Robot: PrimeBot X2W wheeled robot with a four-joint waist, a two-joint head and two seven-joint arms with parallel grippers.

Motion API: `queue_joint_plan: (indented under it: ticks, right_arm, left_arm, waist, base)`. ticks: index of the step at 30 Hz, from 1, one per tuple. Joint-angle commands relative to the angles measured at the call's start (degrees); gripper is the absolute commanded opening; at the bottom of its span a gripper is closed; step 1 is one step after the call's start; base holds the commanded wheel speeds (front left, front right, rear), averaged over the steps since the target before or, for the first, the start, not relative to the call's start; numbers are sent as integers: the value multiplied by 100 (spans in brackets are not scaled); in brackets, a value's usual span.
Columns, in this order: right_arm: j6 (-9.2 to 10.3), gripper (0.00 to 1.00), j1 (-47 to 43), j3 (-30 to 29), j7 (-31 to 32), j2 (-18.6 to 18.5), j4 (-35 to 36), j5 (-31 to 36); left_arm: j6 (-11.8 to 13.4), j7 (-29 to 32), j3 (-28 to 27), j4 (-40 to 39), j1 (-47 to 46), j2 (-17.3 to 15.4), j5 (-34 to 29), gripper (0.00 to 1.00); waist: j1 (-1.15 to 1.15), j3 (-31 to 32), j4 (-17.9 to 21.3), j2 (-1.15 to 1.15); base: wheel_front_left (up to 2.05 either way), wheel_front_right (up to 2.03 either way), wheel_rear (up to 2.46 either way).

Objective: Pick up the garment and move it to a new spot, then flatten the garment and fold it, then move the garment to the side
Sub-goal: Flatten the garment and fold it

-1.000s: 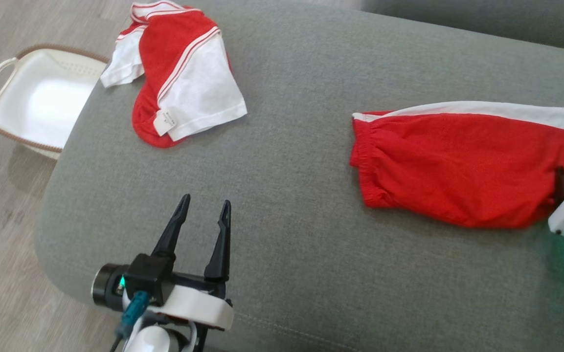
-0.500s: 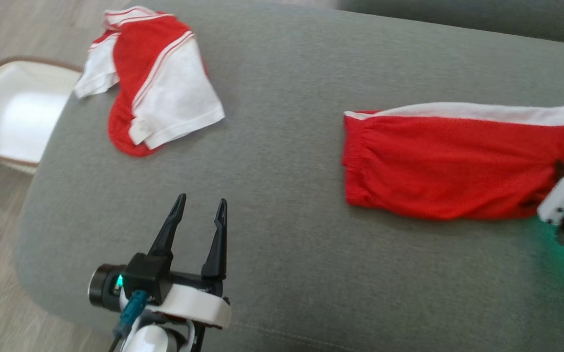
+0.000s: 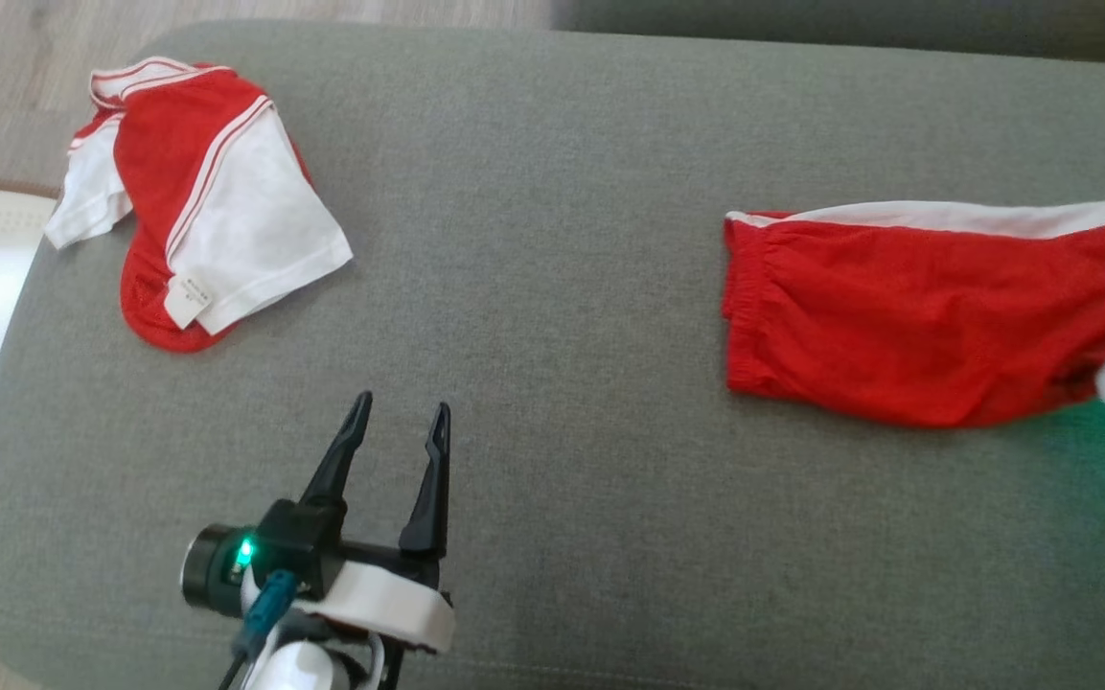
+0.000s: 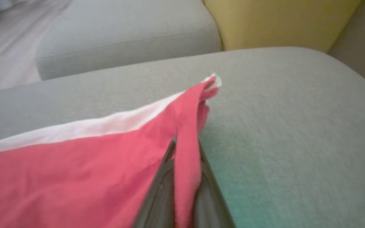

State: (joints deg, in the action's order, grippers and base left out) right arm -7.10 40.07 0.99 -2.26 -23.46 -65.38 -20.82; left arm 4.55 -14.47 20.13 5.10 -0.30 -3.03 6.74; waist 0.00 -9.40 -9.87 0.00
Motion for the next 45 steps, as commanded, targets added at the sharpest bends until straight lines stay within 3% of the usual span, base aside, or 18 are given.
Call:
queue_joint_plan:
  ticks: [1, 16, 24, 25, 26, 27, 31, 34, 45]
  right_arm:
    - [-39, 0, 191, 164, -102, 44, 240, 32]
    - [-39, 0, -265, 1400, 318, 1099, 2020, -673]
    - [-39, 0, -664, 1859, 560, 1508, 2370, -774]
    - [-39, 7, -710, 1951, 527, 1564, 2401, -761]
    - [-39, 37, -769, 2048, 505, 1613, 2430, -777]
    - [-39, 100, -824, 2110, 488, 1650, 2447, -810]
    - [-39, 100, -1018, 2287, 179, 1689, 2763, -1070]
    - [-39, 100, -1177, 2283, -70, 1515, 3030, -1186]
    - [-39, 100, -2001, 1592, -968, 1043, 3733, -914]
  left_arm:
    - [7, -52, -150, -141, -207, 14, 1, 100]
    - [91, -52, -154, -83, 74, 15, 63, 100]
    - [98, -52, -114, -93, 76, 15, 114, 100]
    - [103, -52, -108, -93, 69, 15, 125, 100]
    - [107, -52, -98, -93, 61, 15, 142, 100]
    - [109, -52, -84, -91, 55, 15, 155, 100]
    - [130, -52, -53, -82, 63, 15, 184, 100]
    - [154, -52, -95, -73, 133, 15, 180, 100]
    - [218, -52, -450, -128, 449, 15, 208, 100]
  waist:
    - [0, 59, 27, 0]
    - [0, 659, -207, 0]
    - [0, 648, -423, 0]
    - [0, 640, -447, 0]
    - [0, 631, -475, 0]
    - [0, 626, -498, 0]
    - [0, 657, -537, 0]
    - [0, 741, -488, 0]
    - [0, 1135, 66, 0]
  base:
    - [0, 0, 0]
    - [0, 0, 0]
    - [0, 0, 0]
    - [0, 0, 0]
    - [0, 0, 0]
    - [0, 0, 0]
    - [0, 0, 0]
    - [0, 0, 0]
    - [0, 0, 0]
